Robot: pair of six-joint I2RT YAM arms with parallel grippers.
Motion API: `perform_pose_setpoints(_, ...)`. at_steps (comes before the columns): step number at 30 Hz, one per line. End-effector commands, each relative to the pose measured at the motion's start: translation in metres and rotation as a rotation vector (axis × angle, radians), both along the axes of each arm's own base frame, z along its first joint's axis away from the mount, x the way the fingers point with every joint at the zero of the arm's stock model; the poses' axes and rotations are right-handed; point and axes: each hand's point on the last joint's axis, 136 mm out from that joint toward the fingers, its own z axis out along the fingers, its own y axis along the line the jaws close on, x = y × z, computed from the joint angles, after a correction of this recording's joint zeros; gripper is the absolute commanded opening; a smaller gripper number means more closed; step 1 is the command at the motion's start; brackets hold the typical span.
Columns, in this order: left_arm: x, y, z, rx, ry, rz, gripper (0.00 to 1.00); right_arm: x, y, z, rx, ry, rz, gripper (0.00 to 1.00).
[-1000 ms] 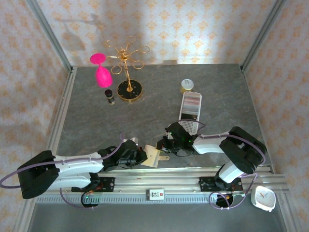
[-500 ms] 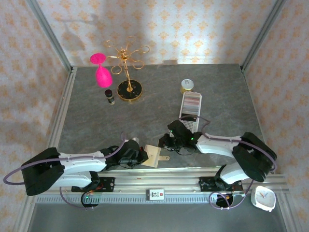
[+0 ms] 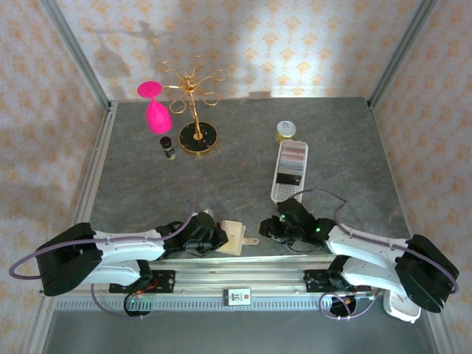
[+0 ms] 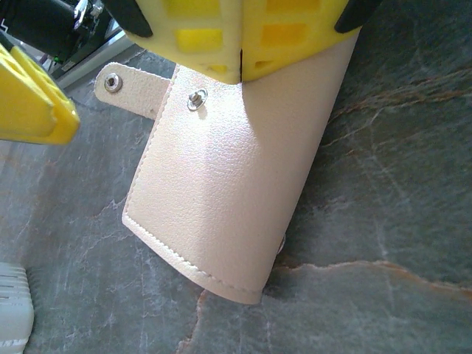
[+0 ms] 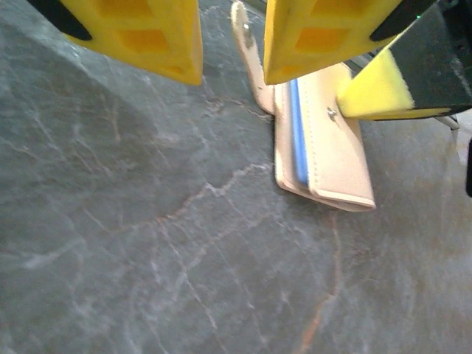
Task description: Put the credit cards into the card holder
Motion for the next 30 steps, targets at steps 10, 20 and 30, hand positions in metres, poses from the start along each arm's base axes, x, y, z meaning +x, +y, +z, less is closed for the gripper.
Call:
perform_pose_setpoints(10, -0.008, 0.023, -0.028, 0.104, 0.045, 0.033, 0.0, -0.02, 0.015, 0.008, 0.147, 0.046, 0.079, 0.23)
perform_pose_setpoints(20, -0.008, 0.023, -0.028, 0.101, 0.044, 0.035, 0.0, -0.027, 0.015, 0.003, 0.15, 0.071, 0.103, 0.21)
perform_pose_setpoints(30, -0.008, 0.023, -0.028, 0.096, 0.04, 0.036, 0.0, -0.025, 0.021, -0.001, 0.139, 0.076, 0.115, 0.17)
